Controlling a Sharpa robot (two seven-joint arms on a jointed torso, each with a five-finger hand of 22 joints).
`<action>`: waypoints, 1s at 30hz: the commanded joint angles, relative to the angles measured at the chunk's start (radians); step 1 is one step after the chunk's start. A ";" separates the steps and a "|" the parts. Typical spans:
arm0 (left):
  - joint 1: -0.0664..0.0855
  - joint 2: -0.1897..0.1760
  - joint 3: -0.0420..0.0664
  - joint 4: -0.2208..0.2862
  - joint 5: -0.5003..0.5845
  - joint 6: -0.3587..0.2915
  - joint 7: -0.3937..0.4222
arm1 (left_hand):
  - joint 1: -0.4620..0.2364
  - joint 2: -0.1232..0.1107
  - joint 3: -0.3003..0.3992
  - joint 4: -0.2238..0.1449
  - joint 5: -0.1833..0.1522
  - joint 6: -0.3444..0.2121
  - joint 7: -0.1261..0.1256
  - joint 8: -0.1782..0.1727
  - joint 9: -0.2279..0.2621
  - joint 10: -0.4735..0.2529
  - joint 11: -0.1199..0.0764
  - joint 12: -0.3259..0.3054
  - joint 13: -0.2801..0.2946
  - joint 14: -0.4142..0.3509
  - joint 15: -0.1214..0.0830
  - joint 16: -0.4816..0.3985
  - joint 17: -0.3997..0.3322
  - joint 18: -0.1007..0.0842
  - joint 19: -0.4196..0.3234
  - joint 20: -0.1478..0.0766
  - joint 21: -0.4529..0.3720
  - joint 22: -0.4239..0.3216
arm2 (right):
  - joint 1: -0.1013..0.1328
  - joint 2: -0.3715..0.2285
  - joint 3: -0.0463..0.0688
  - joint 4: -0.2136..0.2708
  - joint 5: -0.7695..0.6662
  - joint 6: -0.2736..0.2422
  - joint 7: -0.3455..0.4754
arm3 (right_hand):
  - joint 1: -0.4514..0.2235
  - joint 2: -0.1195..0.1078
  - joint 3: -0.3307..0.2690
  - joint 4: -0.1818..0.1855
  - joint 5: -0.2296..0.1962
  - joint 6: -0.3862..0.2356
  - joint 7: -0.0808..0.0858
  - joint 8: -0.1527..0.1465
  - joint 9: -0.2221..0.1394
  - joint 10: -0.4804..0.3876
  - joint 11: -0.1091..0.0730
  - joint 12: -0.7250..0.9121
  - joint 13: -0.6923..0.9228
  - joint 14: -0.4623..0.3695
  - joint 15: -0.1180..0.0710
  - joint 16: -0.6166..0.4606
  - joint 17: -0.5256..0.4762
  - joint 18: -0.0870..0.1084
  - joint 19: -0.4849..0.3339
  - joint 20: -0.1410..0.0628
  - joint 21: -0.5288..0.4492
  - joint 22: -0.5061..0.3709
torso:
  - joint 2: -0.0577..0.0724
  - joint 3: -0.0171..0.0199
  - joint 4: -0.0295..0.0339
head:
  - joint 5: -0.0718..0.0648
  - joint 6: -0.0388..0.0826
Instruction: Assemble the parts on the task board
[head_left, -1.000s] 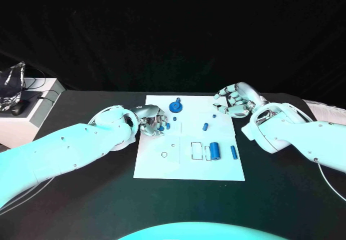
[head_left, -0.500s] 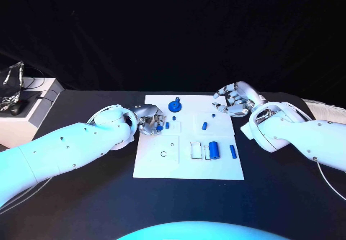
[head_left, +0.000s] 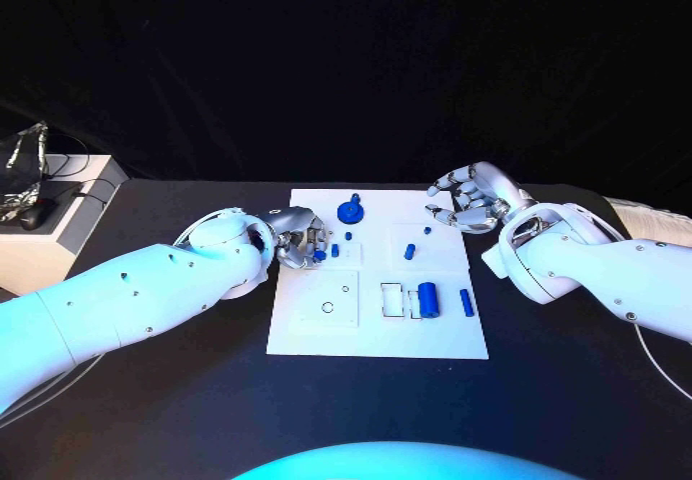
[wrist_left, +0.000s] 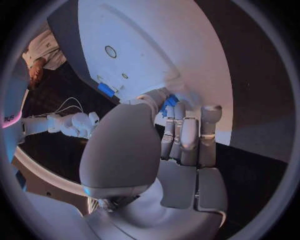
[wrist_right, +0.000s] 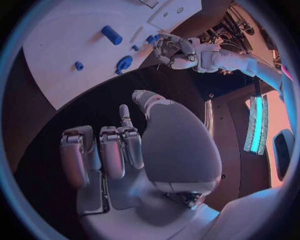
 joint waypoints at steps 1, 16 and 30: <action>-0.002 -0.001 -0.002 -0.004 -0.009 0.028 -0.031 | 0.002 0.014 0.013 0.002 0.001 0.012 0.001 -0.006 -0.002 0.009 0.000 0.000 -0.005 0.008 -0.003 0.007 0.004 -0.017 0.008 -0.003 0.009 0.005 | -0.001 -0.001 0.000 0.001 -0.007 0.009 0.010 | -0.009 0.000 0.006 -0.002 0.004 -0.003 0.000 0.005 0.001 0.066 -0.007 0.002 0.224 0.094 -0.007 -0.005 0.214 0.003 0.098 -0.005 0.000 0.255 | 0.000 0.0003 -0.0003 | 0.001 0.000; -0.003 -0.010 -0.002 -0.003 0.027 -0.010 -0.024 | 0.018 0.027 0.163 -0.038 -0.004 0.119 -0.014 -0.045 -0.026 0.110 -0.021 -0.117 -0.082 0.030 -0.022 0.008 0.016 -0.019 0.016 -0.021 0.036 0.030 | -0.001 -0.003 0.000 0.003 -0.012 0.007 0.010 | -0.010 0.001 0.007 -0.003 0.004 -0.003 0.000 0.006 0.002 0.067 -0.007 0.003 0.225 0.093 -0.007 -0.005 0.213 0.003 0.098 -0.005 -0.001 0.255 | 0.000 0.0011 -0.0006 | 0.003 0.000; -0.010 -0.038 0.000 0.020 0.112 -0.117 0.033 | -0.001 0.022 0.215 -0.094 -0.004 0.149 -0.006 -0.082 -0.025 0.133 -0.014 -0.212 -0.113 0.016 -0.019 -0.013 -0.015 -0.016 0.000 -0.021 0.030 0.025 | -0.001 -0.004 0.000 0.004 -0.014 0.006 0.010 | -0.010 0.001 0.007 -0.003 0.004 -0.003 0.000 0.006 0.002 0.067 -0.007 0.003 0.225 0.093 -0.007 -0.005 0.213 0.003 0.098 -0.005 -0.001 0.255 | 0.001 -0.0007 -0.0002 | 0.004 0.005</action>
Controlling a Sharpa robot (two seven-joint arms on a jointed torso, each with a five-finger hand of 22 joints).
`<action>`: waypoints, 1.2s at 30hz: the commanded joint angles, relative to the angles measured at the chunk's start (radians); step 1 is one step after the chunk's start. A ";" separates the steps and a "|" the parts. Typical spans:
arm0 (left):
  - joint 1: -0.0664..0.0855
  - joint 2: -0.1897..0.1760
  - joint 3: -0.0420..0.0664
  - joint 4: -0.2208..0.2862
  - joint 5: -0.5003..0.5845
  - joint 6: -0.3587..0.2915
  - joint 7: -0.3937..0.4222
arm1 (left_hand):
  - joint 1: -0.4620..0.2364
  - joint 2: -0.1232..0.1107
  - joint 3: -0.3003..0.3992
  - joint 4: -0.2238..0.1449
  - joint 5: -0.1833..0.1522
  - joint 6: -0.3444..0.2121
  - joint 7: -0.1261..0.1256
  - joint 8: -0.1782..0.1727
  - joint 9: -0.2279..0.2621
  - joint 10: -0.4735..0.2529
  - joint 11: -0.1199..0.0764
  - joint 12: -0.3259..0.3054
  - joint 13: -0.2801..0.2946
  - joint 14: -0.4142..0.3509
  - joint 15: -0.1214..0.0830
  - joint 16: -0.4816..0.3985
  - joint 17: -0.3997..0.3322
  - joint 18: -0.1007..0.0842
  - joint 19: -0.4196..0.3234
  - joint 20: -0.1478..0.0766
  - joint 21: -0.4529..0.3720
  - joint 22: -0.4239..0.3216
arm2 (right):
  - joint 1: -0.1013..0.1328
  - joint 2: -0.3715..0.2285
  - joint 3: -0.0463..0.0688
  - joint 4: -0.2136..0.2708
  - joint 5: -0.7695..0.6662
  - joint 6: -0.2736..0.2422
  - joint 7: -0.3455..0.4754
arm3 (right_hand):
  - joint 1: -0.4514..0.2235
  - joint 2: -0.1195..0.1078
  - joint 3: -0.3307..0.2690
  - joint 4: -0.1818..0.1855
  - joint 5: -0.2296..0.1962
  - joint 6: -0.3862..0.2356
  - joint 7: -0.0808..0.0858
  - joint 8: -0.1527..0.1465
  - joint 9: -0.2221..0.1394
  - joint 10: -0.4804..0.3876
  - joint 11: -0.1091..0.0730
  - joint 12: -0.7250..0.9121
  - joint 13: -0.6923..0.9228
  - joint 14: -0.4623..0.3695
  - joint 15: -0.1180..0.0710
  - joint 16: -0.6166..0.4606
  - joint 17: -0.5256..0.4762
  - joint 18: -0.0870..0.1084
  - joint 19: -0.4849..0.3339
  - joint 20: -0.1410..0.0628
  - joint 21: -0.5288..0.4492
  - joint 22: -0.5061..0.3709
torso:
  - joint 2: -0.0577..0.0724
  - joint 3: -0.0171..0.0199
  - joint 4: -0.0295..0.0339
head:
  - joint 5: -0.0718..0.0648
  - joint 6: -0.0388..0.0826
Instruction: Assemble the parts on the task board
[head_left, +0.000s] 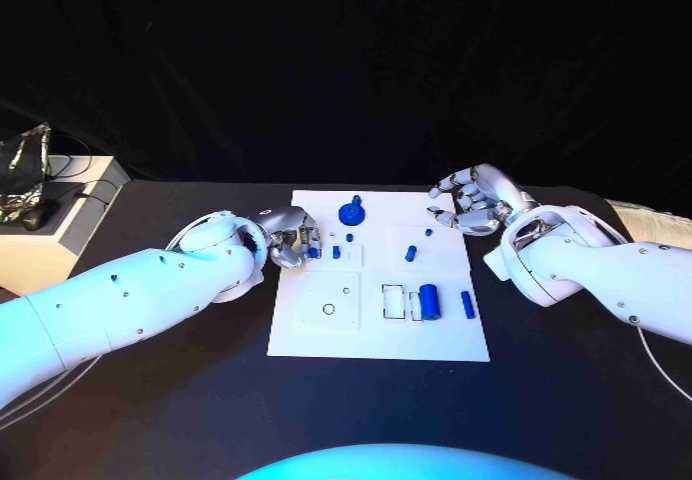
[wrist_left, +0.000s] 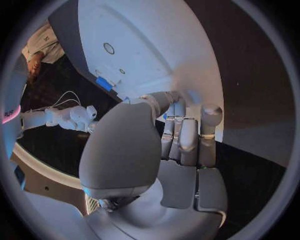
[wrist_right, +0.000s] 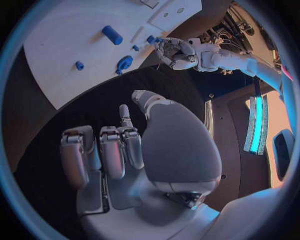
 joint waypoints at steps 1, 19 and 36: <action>-0.004 -0.007 0.001 0.010 0.053 -0.059 0.031 | -0.013 0.002 0.004 -0.011 0.000 0.033 0.026 -0.010 0.006 0.011 0.001 -0.017 -0.001 -0.007 0.003 -0.007 -0.006 -0.016 -0.009 0.002 -0.003 0.000 | 0.000 -0.001 0.000 0.002 -0.012 0.006 0.010 | -0.010 0.001 0.004 0.000 0.004 -0.003 0.000 0.006 0.002 0.067 -0.007 0.003 0.225 0.093 -0.007 -0.005 0.213 0.003 0.098 -0.005 -0.001 0.255 | 0.001 -0.0008 -0.0001 | 0.000 0.000; -0.022 -0.031 0.018 0.024 0.111 -0.091 0.048 | -0.060 0.028 -0.004 -0.055 -0.001 0.034 0.041 -0.049 0.027 0.076 0.018 -0.219 -0.055 -0.030 0.016 -0.047 -0.058 -0.013 -0.021 0.014 -0.013 -0.008 | 0.000 -0.003 0.000 0.003 -0.010 0.007 0.009 | -0.010 0.001 0.004 0.000 0.004 -0.003 0.000 0.006 0.002 0.067 -0.007 0.003 0.225 0.093 -0.007 -0.005 0.213 0.003 0.098 -0.005 -0.001 0.255 | 0.000 0.0002 -0.0006 | 0.004 -0.002; -0.030 -0.025 0.020 -0.006 0.161 -0.074 0.049 | -0.077 0.032 0.006 -0.068 0.000 0.023 0.054 -0.065 0.050 0.142 0.031 -0.401 -0.097 -0.035 0.026 -0.064 -0.081 -0.015 -0.014 0.023 -0.005 -0.001 | 0.000 -0.004 0.000 0.003 -0.009 0.007 0.009 | -0.010 0.001 0.004 0.000 0.004 -0.003 0.000 0.006 0.002 0.067 -0.007 0.003 0.225 0.093 -0.007 -0.005 0.213 0.003 0.098 -0.005 -0.001 0.255 | 0.000 0.0008 -0.0010 | 0.003 -0.001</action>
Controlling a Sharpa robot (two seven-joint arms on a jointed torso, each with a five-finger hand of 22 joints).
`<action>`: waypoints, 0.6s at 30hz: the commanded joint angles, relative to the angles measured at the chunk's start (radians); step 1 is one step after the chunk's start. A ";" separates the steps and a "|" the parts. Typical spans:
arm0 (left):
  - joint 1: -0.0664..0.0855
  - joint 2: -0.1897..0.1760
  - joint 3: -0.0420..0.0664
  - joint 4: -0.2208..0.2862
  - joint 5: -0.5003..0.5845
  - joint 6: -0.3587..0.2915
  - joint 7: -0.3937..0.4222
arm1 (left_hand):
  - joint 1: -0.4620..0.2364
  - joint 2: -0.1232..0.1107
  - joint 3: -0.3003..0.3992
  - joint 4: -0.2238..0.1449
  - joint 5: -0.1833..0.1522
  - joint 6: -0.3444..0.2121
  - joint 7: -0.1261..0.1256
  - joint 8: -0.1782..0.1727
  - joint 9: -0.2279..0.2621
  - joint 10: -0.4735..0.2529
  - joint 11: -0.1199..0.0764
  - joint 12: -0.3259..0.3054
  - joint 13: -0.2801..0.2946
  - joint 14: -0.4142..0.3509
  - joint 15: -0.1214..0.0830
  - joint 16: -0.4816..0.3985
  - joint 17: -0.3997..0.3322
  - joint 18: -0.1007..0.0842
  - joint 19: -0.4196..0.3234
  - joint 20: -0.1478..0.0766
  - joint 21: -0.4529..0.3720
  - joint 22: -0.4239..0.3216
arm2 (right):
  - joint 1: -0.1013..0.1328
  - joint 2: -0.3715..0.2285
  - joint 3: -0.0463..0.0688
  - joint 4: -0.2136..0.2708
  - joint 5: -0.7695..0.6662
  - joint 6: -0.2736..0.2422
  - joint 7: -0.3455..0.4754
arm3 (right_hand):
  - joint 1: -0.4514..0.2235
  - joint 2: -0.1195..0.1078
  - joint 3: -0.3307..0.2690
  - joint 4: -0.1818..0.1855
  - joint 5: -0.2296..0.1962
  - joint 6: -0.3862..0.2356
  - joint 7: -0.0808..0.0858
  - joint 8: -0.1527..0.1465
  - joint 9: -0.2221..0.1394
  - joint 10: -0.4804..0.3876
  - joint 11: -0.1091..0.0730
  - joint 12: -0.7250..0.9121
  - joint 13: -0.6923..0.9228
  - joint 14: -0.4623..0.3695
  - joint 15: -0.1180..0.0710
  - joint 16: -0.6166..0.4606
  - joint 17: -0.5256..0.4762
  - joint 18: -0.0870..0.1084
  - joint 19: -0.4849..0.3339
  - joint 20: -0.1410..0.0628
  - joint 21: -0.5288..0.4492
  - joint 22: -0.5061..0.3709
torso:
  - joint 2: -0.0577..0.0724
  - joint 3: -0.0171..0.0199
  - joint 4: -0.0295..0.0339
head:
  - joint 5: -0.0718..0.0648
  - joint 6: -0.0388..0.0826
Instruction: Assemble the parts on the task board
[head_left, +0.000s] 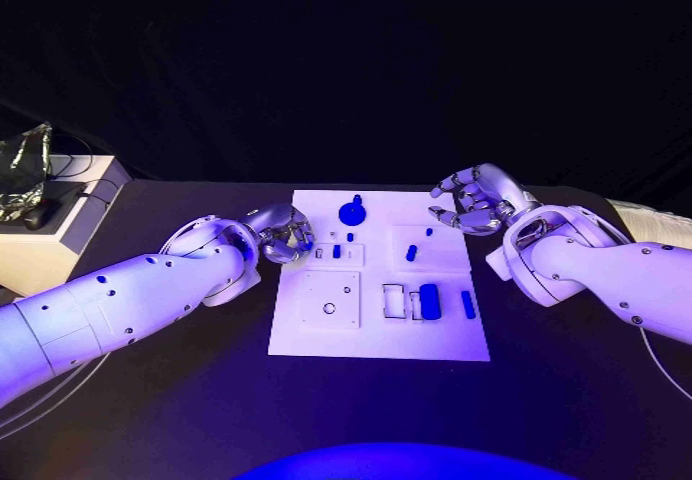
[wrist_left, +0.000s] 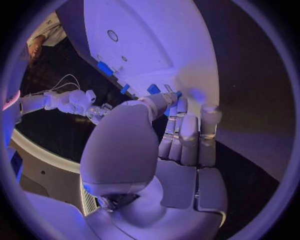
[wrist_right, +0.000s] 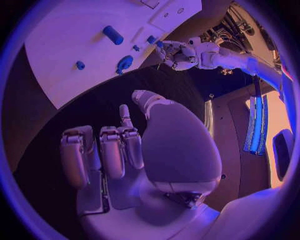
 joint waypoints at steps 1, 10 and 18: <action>-0.006 0.005 0.001 -0.010 0.042 0.006 0.017 | -0.009 -0.002 0.001 -0.006 0.002 0.005 0.011 -0.004 0.051 0.013 0.001 -0.011 -0.002 -0.003 0.003 -0.007 -0.004 -0.015 -0.001 0.006 0.008 0.002 | 0.000 -0.001 0.000 0.001 -0.009 0.007 0.009 | -0.010 0.001 0.004 0.000 0.004 -0.003 0.000 0.006 0.002 0.067 -0.007 0.003 0.225 0.093 -0.007 -0.005 0.213 0.003 0.098 -0.005 -0.001 0.256 | 0.000 -0.0001 -0.0009 | 0.000 -0.001; -0.024 0.008 0.001 -0.024 0.081 -0.005 0.039 | -0.009 -0.003 0.002 -0.009 0.002 0.006 0.011 -0.005 0.055 0.023 0.002 -0.037 -0.008 0.001 0.004 -0.005 0.000 -0.017 0.004 0.007 0.015 0.009 | -0.001 -0.002 0.000 0.001 -0.009 0.008 0.009 | -0.010 0.001 0.004 0.000 0.004 -0.003 0.000 0.006 0.002 0.067 -0.007 0.003 0.225 0.093 -0.007 -0.005 0.213 0.003 0.098 -0.005 -0.001 0.256 | 0.001 -0.0014 0.0005 | -0.005 -0.004; -0.027 0.007 0.001 -0.022 0.092 -0.006 0.049 | -0.009 -0.003 0.002 -0.009 0.002 0.006 0.011 -0.005 0.056 0.025 0.002 -0.042 -0.009 0.001 0.004 -0.005 0.000 -0.017 0.006 0.007 0.018 0.011 | -0.001 -0.003 0.000 0.002 -0.009 0.008 0.008 | -0.010 0.001 0.004 0.000 0.004 -0.003 0.000 0.006 0.002 0.067 -0.007 0.003 0.225 0.093 -0.007 -0.005 0.213 0.003 0.098 -0.005 -0.001 0.256 | 0.001 -0.0013 0.0005 | -0.005 -0.005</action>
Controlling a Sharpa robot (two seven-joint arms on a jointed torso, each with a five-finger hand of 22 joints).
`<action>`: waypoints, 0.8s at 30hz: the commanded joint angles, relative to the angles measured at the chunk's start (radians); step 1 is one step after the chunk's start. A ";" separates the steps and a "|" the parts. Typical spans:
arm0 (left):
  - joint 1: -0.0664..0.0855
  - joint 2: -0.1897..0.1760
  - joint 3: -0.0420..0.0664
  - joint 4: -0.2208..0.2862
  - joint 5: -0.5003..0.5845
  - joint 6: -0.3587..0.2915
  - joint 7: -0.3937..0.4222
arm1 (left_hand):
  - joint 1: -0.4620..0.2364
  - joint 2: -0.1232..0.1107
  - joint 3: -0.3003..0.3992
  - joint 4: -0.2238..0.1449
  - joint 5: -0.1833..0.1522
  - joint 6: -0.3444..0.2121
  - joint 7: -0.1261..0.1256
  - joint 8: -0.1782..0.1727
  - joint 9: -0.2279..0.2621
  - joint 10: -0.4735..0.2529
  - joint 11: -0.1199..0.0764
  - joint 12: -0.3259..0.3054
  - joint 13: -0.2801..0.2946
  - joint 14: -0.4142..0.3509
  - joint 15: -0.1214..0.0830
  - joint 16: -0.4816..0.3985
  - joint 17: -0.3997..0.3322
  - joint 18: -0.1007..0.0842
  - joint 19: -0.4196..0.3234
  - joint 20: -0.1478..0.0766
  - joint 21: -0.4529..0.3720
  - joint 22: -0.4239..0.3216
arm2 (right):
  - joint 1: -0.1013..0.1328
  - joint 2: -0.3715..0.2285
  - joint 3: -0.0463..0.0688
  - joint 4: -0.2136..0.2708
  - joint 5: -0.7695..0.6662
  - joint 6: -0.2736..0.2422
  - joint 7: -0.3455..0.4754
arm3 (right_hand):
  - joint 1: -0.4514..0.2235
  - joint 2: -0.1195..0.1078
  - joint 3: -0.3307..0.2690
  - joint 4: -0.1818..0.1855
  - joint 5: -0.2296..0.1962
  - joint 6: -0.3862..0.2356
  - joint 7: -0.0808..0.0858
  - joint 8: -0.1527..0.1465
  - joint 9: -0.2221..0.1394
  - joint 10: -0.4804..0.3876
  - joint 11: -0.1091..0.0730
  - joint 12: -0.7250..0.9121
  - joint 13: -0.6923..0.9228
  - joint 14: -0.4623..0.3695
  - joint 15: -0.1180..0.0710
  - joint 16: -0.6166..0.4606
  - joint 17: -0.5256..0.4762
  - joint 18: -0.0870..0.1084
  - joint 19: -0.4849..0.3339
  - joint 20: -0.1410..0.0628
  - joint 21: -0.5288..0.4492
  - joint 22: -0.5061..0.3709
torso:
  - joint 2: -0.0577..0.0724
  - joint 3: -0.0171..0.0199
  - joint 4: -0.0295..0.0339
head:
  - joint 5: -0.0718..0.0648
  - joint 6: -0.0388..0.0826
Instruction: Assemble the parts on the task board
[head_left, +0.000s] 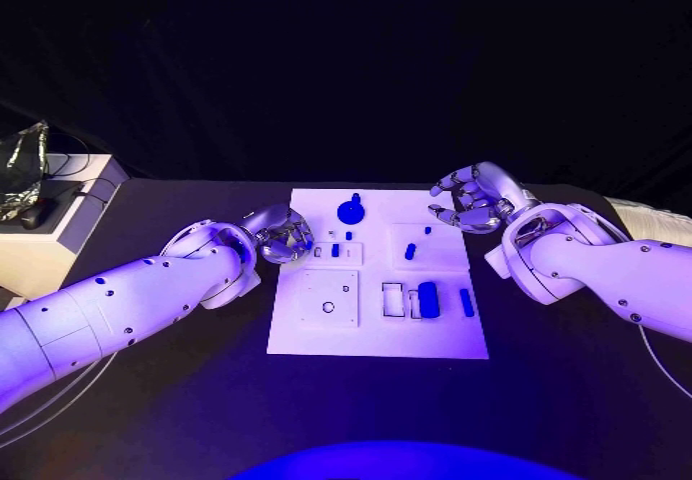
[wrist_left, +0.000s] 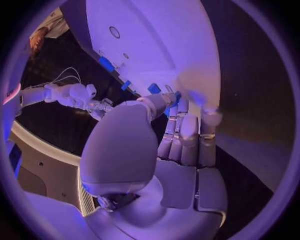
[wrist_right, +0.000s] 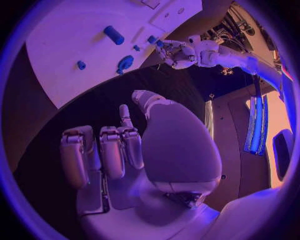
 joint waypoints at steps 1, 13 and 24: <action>-0.007 0.002 -0.005 0.000 0.023 0.017 0.009 | 0.000 0.006 -0.001 -0.007 0.004 0.006 0.008 0.001 0.044 0.009 0.000 -0.005 -0.001 0.001 0.004 -0.001 0.001 -0.017 0.002 0.004 0.005 0.001 | 0.000 0.000 0.000 0.001 -0.009 0.008 0.008 | -0.010 0.001 0.004 0.000 0.004 -0.003 0.000 0.006 0.002 0.067 -0.007 0.003 0.225 0.093 -0.007 -0.005 0.213 0.003 0.098 -0.005 -0.001 0.256 | 0.000 -0.0002 0.0004 | 0.000 -0.001; -0.008 0.004 -0.005 -0.007 0.040 0.035 0.001 | 0.002 0.006 0.003 -0.012 0.003 -0.002 0.011 -0.006 0.047 0.015 0.004 -0.043 -0.009 -0.005 0.007 -0.005 -0.010 -0.017 0.000 0.006 0.009 0.004 | 0.000 0.000 0.000 0.001 -0.010 0.009 0.008 | -0.010 0.001 0.004 0.000 0.004 -0.003 0.000 0.006 0.002 0.067 -0.007 0.003 0.225 0.093 -0.007 -0.005 0.213 0.003 0.098 -0.005 -0.001 0.256 | -0.001 0.0012 0.0006 | 0.001 -0.001; -0.008 0.005 -0.005 -0.013 0.030 0.069 -0.026 | -0.006 -0.005 -0.007 -0.015 -0.001 -0.013 0.011 -0.015 0.048 0.007 0.008 -0.069 -0.013 -0.027 0.011 -0.018 -0.044 -0.013 -0.018 0.011 -0.004 -0.009 | 0.000 -0.002 0.000 0.001 -0.010 0.009 0.008 | -0.010 0.001 0.004 0.000 0.004 -0.003 0.000 0.006 0.002 0.067 -0.007 0.003 0.225 0.093 -0.007 -0.005 0.213 0.003 0.098 -0.005 -0.001 0.256 | 0.000 0.0012 -0.0001 | 0.001 0.000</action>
